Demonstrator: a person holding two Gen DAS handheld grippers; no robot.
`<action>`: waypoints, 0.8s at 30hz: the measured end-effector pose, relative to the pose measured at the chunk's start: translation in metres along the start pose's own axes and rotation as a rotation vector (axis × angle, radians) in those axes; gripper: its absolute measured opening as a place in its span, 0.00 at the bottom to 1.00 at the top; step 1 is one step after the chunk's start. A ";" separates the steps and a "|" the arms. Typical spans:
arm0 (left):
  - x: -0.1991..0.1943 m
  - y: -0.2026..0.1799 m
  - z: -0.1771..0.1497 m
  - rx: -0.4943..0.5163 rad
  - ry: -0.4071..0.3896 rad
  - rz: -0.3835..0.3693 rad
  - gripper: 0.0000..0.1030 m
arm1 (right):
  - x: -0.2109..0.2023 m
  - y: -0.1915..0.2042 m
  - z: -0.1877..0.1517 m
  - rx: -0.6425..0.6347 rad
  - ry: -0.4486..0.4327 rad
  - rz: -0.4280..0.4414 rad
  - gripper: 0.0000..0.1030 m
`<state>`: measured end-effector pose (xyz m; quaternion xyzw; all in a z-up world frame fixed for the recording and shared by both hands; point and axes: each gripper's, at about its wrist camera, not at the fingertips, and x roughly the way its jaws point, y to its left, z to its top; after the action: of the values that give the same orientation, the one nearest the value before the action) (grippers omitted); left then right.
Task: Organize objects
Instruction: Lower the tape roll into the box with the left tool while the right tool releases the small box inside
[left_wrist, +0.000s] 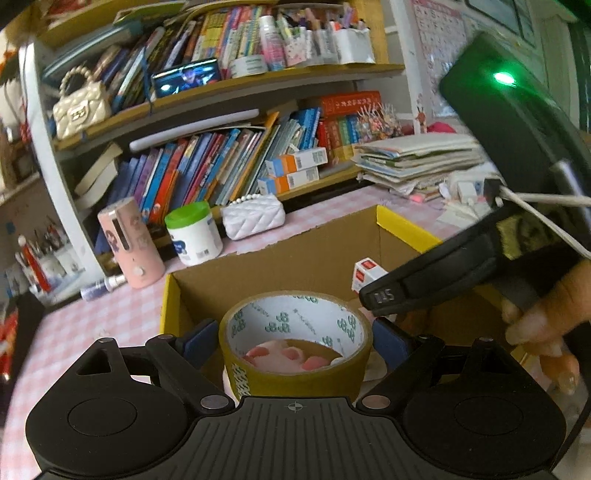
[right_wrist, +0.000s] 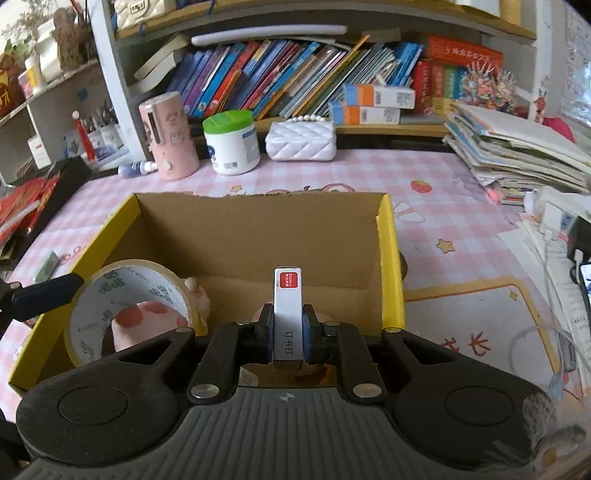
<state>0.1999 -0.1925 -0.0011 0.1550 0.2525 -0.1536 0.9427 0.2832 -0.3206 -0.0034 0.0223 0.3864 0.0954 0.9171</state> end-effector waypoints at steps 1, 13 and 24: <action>0.000 -0.002 0.000 0.017 0.001 0.002 0.89 | 0.003 0.001 0.000 -0.007 0.010 0.003 0.13; -0.002 0.000 -0.002 0.024 0.006 0.007 0.89 | 0.016 0.004 0.003 -0.021 0.059 0.027 0.15; -0.025 0.006 -0.002 -0.012 -0.032 0.001 0.90 | -0.011 0.006 -0.004 0.028 -0.009 0.010 0.28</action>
<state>0.1807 -0.1807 0.0116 0.1470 0.2384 -0.1538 0.9476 0.2717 -0.3170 0.0021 0.0375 0.3832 0.0947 0.9180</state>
